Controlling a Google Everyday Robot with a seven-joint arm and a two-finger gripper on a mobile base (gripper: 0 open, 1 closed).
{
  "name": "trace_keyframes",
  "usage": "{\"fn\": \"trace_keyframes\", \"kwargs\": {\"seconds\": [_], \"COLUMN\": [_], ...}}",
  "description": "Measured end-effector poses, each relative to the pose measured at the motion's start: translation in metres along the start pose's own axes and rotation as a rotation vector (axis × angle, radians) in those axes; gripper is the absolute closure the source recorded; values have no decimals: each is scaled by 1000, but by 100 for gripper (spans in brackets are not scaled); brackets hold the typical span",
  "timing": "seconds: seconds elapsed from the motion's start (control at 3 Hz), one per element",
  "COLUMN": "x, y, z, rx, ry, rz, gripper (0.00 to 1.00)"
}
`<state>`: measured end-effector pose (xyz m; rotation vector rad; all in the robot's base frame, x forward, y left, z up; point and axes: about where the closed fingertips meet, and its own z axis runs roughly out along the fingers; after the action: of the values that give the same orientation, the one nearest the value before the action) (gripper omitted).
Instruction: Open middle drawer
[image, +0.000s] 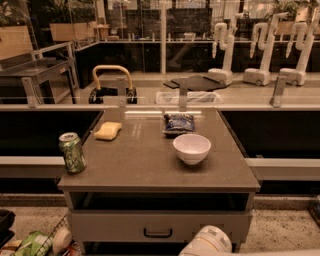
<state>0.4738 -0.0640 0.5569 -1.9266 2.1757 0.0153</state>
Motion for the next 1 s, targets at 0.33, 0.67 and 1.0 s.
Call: {"fn": "trace_keyframes", "kwargs": {"seconds": [0.33,0.67,1.0], "x": [7,20,38], "y": [-35,-64,-91], "z": [65,101,128], "rx": [-8,-9,7], "ry": [81,137,139], "rz": [-89,-96,-38], "gripper": [0,0,0]}}
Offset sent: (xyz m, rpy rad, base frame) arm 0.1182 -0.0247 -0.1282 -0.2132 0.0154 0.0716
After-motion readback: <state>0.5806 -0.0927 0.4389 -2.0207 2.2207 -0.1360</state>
